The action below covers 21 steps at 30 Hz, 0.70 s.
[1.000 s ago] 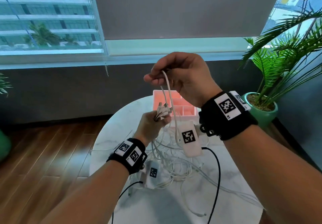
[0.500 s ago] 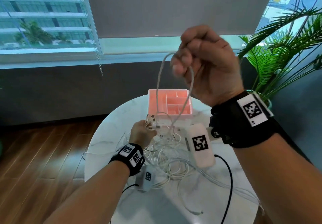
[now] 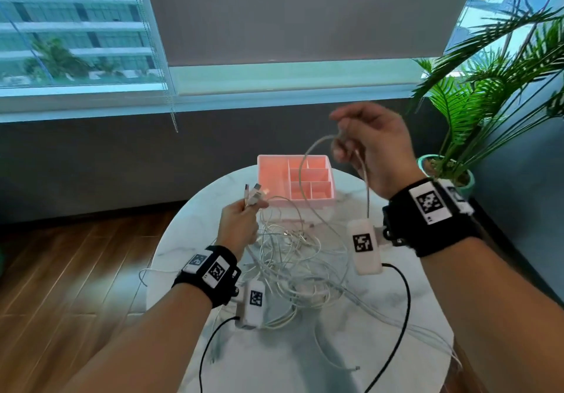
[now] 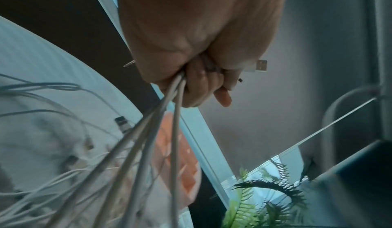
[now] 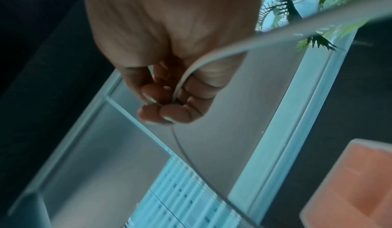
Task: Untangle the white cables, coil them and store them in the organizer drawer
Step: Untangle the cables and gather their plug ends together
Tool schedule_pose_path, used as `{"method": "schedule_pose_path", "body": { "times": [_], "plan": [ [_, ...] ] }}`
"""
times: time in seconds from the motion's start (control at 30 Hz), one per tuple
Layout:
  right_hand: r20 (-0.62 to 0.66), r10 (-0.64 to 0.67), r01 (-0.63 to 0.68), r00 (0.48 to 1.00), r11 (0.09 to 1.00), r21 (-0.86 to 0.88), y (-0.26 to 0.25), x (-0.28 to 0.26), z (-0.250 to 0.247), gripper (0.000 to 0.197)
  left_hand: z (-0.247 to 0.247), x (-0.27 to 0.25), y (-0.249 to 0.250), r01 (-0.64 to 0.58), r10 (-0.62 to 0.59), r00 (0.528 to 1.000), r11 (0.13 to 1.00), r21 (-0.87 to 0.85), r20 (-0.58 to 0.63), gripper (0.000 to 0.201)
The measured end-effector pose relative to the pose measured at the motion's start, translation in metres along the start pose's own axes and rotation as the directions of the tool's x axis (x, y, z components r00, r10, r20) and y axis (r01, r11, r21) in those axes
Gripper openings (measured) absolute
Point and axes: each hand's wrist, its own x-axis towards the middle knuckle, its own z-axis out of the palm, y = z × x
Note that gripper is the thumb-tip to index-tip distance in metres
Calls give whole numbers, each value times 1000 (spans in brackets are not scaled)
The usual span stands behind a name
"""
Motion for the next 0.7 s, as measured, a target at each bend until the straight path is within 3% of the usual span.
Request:
{"method": "schedule_pose_path", "body": {
  "times": [0.1, 0.2, 0.37, 0.47, 0.6, 0.63, 0.7],
  "plan": [
    [66, 49, -33, 997, 975, -221, 31, -9, 2, 21, 9, -12, 27, -9, 30, 988, 990, -139, 150, 25],
    [74, 79, -48, 994, 933, -358, 53, -17, 6, 18, 13, -18, 41, -38, 68, 973, 989, -140, 221, 27],
    [-206, 40, -144, 978, 842, -520, 76, -8, -34, 29, -4, -17, 46, -81, 100, 986, 987, -136, 135, 31],
    [-430, -7, -219, 903, 852, -476, 79, -7, -86, 27, -31, -10, 38, -72, 73, 997, 978, -198, -1, 32],
    [-698, -43, -256, 715, 912, -319, 70, -20, -149, 32, -63, 0, 30, -63, 17, 992, 928, -369, -127, 35],
    [-714, -58, -265, 698, 905, -333, 68, -24, -157, 33, -67, 1, 30, -54, -1, 991, 910, -411, -131, 35],
    [-662, -103, -335, 743, 799, -500, 70, -34, -163, 32, -65, 1, 33, -38, -13, 994, 887, -460, -108, 36]
  ]
}}
